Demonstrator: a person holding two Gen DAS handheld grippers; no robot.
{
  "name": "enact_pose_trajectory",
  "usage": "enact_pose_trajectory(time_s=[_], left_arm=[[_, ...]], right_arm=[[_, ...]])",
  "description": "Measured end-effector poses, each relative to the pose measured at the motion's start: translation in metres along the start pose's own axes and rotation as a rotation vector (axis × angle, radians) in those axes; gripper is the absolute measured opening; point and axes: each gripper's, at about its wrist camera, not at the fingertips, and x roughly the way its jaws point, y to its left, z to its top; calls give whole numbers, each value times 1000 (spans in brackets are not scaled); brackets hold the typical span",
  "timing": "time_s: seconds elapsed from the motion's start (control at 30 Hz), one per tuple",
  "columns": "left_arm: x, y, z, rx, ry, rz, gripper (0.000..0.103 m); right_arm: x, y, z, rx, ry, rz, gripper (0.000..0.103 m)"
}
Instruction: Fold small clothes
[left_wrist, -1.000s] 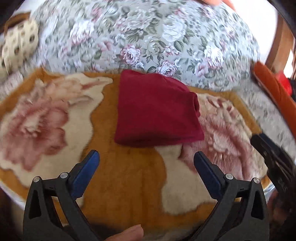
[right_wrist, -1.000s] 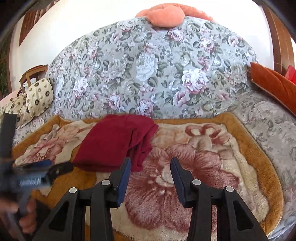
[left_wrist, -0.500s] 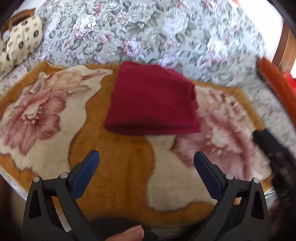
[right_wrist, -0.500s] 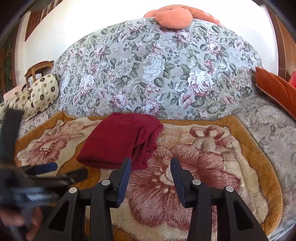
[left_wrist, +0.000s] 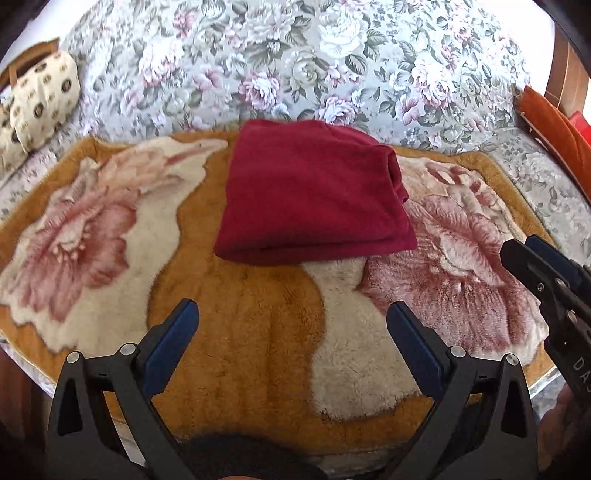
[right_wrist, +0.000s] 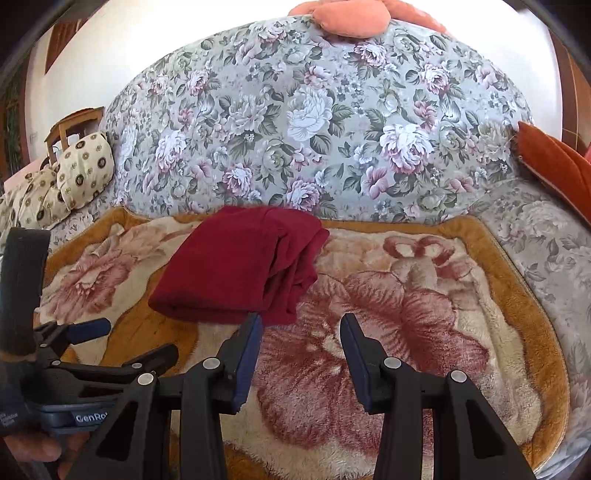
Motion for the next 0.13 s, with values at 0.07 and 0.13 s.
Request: enact_pose_trajectory(time_s=[0.07, 0.13], left_arm=[[0, 0, 0, 6, -5, 7, 102], [1, 0, 1, 5, 0, 9, 102]], right_arm=[[2, -1, 0, 4, 7, -1, 42], [4, -1, -1, 6, 18, 0, 42]])
